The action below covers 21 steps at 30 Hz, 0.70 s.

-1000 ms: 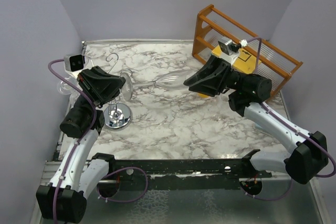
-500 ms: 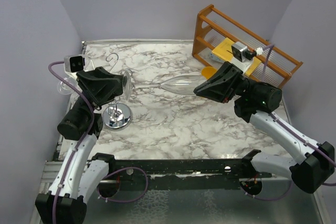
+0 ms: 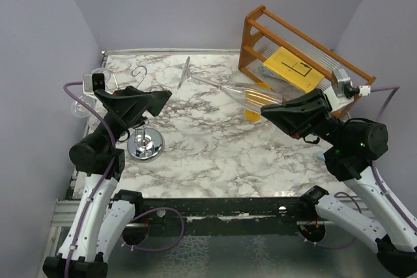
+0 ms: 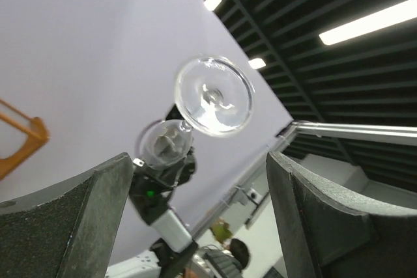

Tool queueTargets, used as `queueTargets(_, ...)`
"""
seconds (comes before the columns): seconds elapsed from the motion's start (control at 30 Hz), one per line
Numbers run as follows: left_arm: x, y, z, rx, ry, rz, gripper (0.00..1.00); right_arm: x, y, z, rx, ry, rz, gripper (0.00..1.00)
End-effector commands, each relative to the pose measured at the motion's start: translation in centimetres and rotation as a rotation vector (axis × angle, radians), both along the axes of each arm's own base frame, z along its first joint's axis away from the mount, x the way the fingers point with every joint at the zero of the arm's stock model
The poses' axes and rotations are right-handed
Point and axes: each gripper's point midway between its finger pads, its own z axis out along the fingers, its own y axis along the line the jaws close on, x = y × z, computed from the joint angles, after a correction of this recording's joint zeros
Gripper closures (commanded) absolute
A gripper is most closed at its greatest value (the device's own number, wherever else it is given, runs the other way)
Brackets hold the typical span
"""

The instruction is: Take the wine glass off the wine glass rack

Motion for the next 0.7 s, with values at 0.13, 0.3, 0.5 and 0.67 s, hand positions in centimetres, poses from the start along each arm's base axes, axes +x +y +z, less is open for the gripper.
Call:
queueTargets(0.13,2.6,-0.2,-1.8,0.308,0.063,0.301,0.14,8.3,-1.9,-6.7,-0.322,0.275,-0.470,0.99)
queueTargets(0.3,3.5,1.7,-2.2,0.479,0.118,0.515,0.13,11.1,-2.1,-11.7,-0.583,0.432,-0.554,0.99)
queueTargets(0.5,2.7,2.6,-1.0,0.522,0.086,0.596,0.12,10.3,0.3,-15.2,-0.785,0.467,-0.375,0.99)
queueTargets(0.67,2.3,2.8,-1.2,0.531,0.086,0.606,0.12,9.9,1.5,-17.5,-0.898,0.517,-0.262,0.99)
